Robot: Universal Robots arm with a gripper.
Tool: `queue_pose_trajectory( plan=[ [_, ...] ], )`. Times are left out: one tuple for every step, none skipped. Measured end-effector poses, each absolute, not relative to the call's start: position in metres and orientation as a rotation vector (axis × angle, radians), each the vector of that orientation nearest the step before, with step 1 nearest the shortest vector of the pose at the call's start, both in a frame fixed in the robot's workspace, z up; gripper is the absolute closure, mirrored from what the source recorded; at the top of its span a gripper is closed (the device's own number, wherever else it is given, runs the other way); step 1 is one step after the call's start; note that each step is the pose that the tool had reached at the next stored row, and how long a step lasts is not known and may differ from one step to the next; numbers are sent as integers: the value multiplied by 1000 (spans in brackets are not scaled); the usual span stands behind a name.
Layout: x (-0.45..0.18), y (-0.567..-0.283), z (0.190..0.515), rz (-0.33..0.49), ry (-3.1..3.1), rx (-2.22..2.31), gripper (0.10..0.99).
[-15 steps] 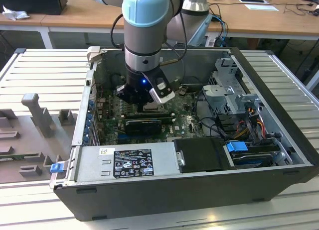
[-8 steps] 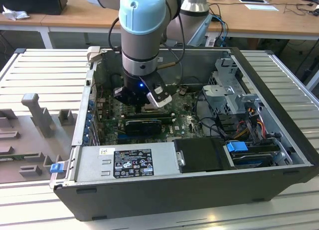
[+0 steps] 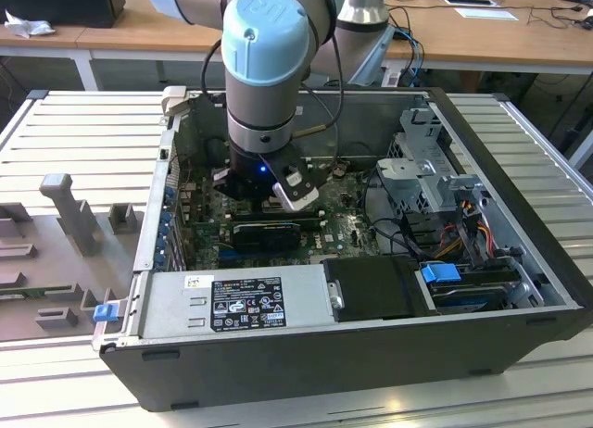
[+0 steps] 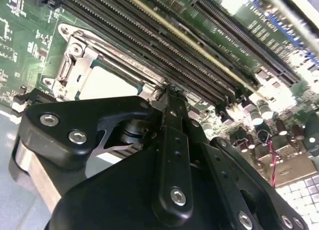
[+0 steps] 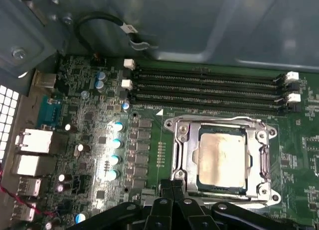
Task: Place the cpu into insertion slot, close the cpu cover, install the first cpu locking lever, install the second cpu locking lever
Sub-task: 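Install the second cpu locking lever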
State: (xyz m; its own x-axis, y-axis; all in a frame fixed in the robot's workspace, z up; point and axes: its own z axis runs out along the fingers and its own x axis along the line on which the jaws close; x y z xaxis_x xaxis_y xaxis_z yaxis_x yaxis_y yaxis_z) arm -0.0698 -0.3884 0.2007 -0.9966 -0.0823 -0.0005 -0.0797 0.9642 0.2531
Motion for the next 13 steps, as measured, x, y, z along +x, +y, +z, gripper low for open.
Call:
queue_pose_trajectory(
  plan=[
    [-70,-389,199,-413,-3102,128,980],
    [-70,-389,198,-419,-3102,128,980],
    [-70,-390,197,-421,-3101,128,980],
    [-71,-390,196,-425,-3101,128,980],
    [-71,-390,197,-432,-3100,128,980],
    [-71,-390,198,-435,-3100,128,980],
    [-71,-390,202,-434,-3100,128,980],
    [-71,-390,211,-434,-3100,128,980],
    [-71,-390,219,-434,-3100,128,980],
    [-71,-390,224,-433,-3100,128,980],
    [-71,-390,226,-432,-3100,128,980],
    [-71,-390,227,-432,-3100,128,980],
    [-71,-390,227,-432,-3100,128,980]
  ],
)
